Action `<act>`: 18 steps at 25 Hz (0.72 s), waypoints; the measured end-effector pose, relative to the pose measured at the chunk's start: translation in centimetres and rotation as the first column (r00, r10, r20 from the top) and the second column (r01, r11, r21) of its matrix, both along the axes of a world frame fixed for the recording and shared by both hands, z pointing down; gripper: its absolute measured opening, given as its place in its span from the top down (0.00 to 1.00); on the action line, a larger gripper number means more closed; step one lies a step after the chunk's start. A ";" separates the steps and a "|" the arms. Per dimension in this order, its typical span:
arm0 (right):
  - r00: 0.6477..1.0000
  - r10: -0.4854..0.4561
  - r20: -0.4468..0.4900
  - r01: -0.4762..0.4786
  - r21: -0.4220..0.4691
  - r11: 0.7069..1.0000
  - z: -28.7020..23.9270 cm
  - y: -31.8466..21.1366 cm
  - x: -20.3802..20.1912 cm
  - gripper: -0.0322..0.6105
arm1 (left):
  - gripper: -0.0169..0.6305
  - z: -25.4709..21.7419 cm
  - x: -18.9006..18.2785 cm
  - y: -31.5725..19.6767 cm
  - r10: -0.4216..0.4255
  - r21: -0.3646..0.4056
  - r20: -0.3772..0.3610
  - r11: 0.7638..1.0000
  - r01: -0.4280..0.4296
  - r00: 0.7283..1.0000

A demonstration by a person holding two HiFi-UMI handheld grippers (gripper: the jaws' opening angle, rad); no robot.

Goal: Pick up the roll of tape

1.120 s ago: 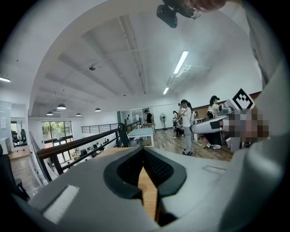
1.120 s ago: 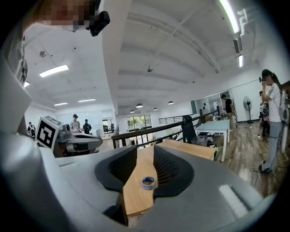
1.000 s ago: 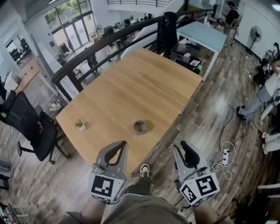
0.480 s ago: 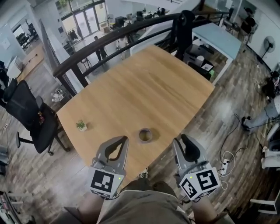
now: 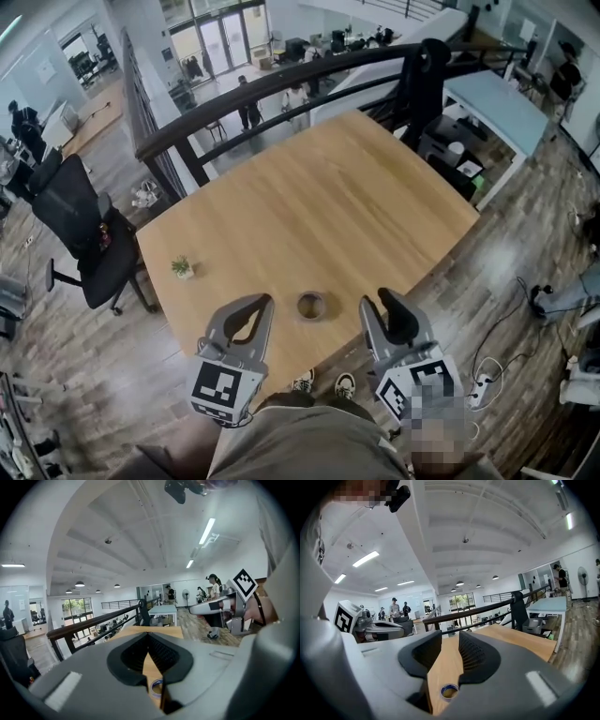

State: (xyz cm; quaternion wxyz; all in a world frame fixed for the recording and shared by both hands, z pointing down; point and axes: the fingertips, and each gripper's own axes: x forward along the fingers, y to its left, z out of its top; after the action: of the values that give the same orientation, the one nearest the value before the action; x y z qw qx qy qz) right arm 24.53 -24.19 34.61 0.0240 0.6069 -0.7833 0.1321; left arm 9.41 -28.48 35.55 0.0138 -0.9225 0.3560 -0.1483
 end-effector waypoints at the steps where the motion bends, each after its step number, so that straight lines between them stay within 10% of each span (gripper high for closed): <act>1: 1.000 -0.020 0.000 0.020 0.002 1.000 0.1 -0.3 0.2 0.80 | 0.97 -0.2 0.3 0.0 -0.019 0.005 0.000 1.000 0.019 1.000; 18: 0.971 -0.240 -0.019 0.237 -0.098 0.967 4.7 -2.8 2.5 0.80 | 0.97 1.6 2.2 0.2 -0.212 -0.051 0.009 0.976 0.213 0.977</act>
State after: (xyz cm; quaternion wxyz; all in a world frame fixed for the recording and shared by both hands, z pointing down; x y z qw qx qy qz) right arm 27.06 -27.03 39.34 0.0805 0.5084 -0.8430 0.1562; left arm 11.58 -28.32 37.18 -0.0255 -0.8790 0.4486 -0.1596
